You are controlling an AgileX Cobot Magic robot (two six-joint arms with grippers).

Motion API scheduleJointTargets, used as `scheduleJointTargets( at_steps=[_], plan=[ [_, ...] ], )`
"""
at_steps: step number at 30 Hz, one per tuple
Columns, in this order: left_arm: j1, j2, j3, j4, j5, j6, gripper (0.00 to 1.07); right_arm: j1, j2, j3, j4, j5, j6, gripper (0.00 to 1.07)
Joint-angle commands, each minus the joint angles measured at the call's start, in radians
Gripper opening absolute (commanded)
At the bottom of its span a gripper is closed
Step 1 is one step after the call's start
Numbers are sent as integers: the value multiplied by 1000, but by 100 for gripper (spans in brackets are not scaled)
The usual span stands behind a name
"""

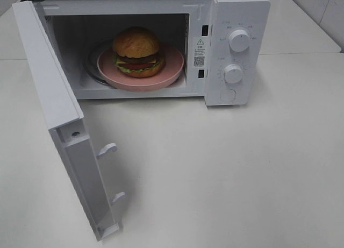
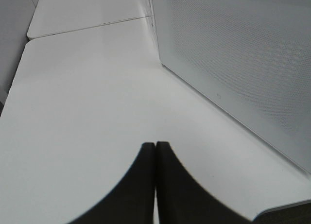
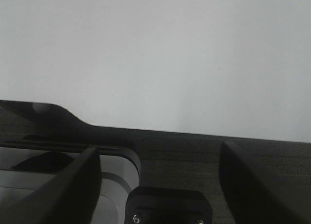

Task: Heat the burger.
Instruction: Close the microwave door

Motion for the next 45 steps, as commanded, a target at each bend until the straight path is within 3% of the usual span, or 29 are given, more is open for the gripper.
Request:
scheduleJointTargets(
  at_steps=[1,18,25,35,45],
  plan=[
    [5,-22,3,0,-5,-3,0,-4,-160,85,2,-26,9,65],
    [5,-22,3,0,-5,-3,0,-4,-711,145,38,-177,-60,65],
    [5,-20,-13,-10,-24,-1,0,-4,-741,152,53,-185,-85,63],
    [5,17,-10,-20,-315,-1,0,-4,-741,158,49,-193,-89,58],
    [5,328,4,-67,-563,8,0,-4,-741,158,49,-193,-90,58]
  ],
)
